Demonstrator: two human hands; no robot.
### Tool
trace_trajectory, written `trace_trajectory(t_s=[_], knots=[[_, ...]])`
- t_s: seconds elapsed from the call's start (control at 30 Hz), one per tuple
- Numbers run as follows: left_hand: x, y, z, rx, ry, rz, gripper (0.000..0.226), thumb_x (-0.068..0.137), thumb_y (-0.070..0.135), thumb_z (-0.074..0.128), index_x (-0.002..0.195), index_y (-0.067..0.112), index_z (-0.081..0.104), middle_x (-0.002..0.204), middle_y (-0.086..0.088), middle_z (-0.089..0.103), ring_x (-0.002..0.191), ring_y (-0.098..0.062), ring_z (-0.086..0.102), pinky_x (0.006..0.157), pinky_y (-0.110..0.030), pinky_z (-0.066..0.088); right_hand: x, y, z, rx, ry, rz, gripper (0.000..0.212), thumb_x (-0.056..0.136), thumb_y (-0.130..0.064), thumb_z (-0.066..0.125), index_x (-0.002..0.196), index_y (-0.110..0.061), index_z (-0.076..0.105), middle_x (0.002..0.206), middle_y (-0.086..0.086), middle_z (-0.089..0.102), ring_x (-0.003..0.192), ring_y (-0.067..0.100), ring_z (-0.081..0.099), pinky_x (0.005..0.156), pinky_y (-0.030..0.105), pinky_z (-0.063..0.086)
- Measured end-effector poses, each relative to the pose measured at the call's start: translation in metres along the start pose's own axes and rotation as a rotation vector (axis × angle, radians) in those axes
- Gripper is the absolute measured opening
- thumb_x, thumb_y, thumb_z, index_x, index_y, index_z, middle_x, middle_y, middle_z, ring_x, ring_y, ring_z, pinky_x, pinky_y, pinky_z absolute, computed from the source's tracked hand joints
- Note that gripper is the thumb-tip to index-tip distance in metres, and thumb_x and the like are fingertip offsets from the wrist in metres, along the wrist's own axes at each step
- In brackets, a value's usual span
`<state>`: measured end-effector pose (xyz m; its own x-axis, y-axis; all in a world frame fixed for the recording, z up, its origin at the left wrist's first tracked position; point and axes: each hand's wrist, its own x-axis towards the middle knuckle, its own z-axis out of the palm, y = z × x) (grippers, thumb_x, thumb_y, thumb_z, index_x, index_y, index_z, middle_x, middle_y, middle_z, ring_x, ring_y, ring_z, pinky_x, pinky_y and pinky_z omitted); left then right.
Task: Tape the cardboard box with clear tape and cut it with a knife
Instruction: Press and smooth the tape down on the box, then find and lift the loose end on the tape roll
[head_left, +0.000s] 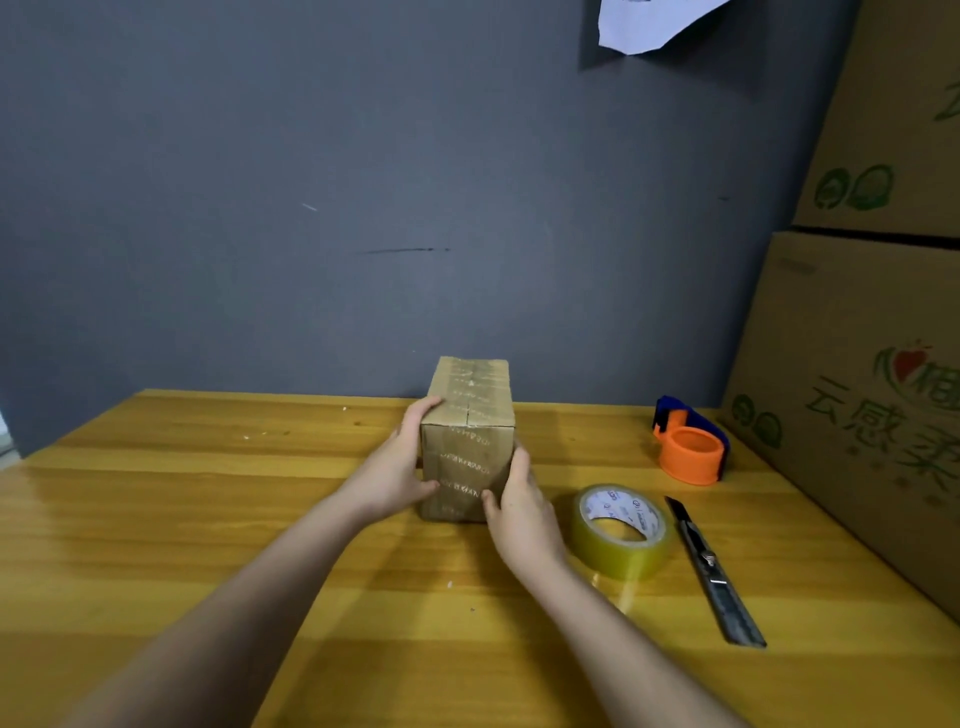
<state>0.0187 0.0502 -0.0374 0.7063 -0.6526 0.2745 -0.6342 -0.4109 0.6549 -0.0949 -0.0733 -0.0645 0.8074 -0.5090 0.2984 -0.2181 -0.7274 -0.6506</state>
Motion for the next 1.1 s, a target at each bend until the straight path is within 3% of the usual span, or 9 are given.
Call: trace_trajectory(t_s=[0.17, 0.37, 0.47, 0.53, 0.63, 0.73, 0.93, 1.03, 1.1], knots=[[-0.002, 0.003, 0.002, 0.017, -0.006, -0.003, 0.105, 0.07, 0.006, 0.073, 0.138, 0.046, 0.004, 0.141, -0.011, 0.043, 0.108, -0.023, 0.06, 0.095, -0.043, 0.051, 0.0, -0.001, 0.0, -0.016, -0.008, 0.011, 0.067, 0.092, -0.017, 0.05, 0.146, -0.019, 0.011, 0.142, 0.009, 0.045, 0.116, 0.036, 0.055, 0.087, 0.039, 0.044], [-0.016, 0.016, 0.006, -0.069, 0.0, -0.113, 0.119, 0.077, 0.01, 0.071, 0.144, 0.018, -0.027, 0.153, -0.01, 0.028, 0.133, -0.024, 0.041, 0.107, -0.033, 0.035, -0.004, 0.001, -0.007, 0.045, -0.077, -0.008, 0.077, 0.09, -0.021, 0.053, 0.149, -0.019, 0.003, 0.149, 0.009, 0.037, 0.128, 0.032, 0.046, 0.098, 0.038, 0.041], [-0.042, 0.04, 0.024, 0.025, 0.276, -0.162, 0.104, 0.079, 0.019, 0.067, 0.148, 0.016, -0.01, 0.156, -0.013, 0.011, 0.144, -0.029, 0.019, 0.115, -0.036, 0.02, -0.009, 0.009, -0.027, 0.073, -0.016, -0.049, 0.073, 0.092, -0.024, 0.052, 0.149, -0.019, 0.008, 0.152, 0.004, 0.032, 0.136, 0.022, 0.037, 0.107, 0.034, 0.034], [-0.062, 0.057, 0.043, 0.181, 0.409, 0.07, 0.083, 0.08, 0.025, 0.062, 0.147, 0.017, 0.013, 0.152, -0.008, 0.018, 0.143, -0.024, 0.02, 0.115, -0.033, 0.018, -0.012, 0.022, -0.044, 0.074, 0.139, -0.141, 0.057, 0.092, -0.023, 0.051, 0.144, -0.023, 0.026, 0.144, -0.003, 0.043, 0.13, 0.014, 0.042, 0.104, 0.029, 0.037], [-0.075, 0.08, 0.071, 0.404, 0.414, 0.423, 0.057, 0.078, 0.038, 0.05, 0.131, 0.02, 0.039, 0.138, -0.004, 0.036, 0.134, -0.019, 0.032, 0.115, -0.044, 0.027, -0.012, 0.049, -0.069, 0.025, 0.389, -0.17, 0.031, 0.092, -0.029, 0.045, 0.123, -0.029, 0.049, 0.121, -0.009, 0.056, 0.112, 0.009, 0.049, 0.094, 0.033, 0.046], [-0.069, 0.098, 0.104, 0.537, 0.291, 0.608, 0.048, 0.074, 0.043, 0.048, 0.117, 0.021, 0.051, 0.121, 0.0, 0.055, 0.119, -0.015, 0.05, 0.113, -0.045, 0.032, -0.015, 0.077, -0.085, 0.115, 0.536, -0.094, 0.023, 0.095, -0.027, 0.043, 0.112, -0.023, 0.057, 0.111, -0.007, 0.058, 0.11, 0.014, 0.05, 0.093, 0.032, 0.04], [-0.042, 0.118, 0.161, 0.694, 0.036, 0.434, 0.049, 0.067, 0.051, 0.053, 0.099, 0.016, 0.063, 0.094, -0.003, 0.07, 0.094, -0.02, 0.064, 0.105, -0.043, 0.039, -0.021, 0.101, -0.087, 0.448, 0.403, 0.068, 0.049, 0.088, -0.047, 0.031, 0.122, -0.023, 0.055, 0.125, -0.001, 0.058, 0.119, 0.014, 0.049, 0.1, 0.031, 0.038], [-0.034, 0.12, 0.161, 0.678, 0.026, 0.399, 0.028, 0.061, 0.044, 0.053, 0.074, 0.023, 0.064, 0.07, 0.006, 0.069, 0.075, -0.014, 0.065, 0.086, -0.035, 0.037, -0.02, 0.097, -0.082, 0.474, 0.344, 0.074, 0.057, 0.085, -0.051, 0.031, 0.131, -0.022, 0.048, 0.133, -0.006, 0.05, 0.122, 0.007, 0.042, 0.101, 0.024, 0.031], [-0.031, 0.114, 0.163, 0.479, 0.1, 0.367, 0.023, 0.065, 0.042, 0.047, 0.073, 0.025, 0.06, 0.069, 0.011, 0.068, 0.072, -0.009, 0.064, 0.082, -0.03, 0.029, -0.02, 0.096, -0.08, 0.499, 0.351, 0.065, 0.056, 0.085, -0.052, 0.033, 0.134, -0.026, 0.043, 0.134, -0.011, 0.045, 0.123, 0.004, 0.039, 0.101, 0.023, 0.029]])
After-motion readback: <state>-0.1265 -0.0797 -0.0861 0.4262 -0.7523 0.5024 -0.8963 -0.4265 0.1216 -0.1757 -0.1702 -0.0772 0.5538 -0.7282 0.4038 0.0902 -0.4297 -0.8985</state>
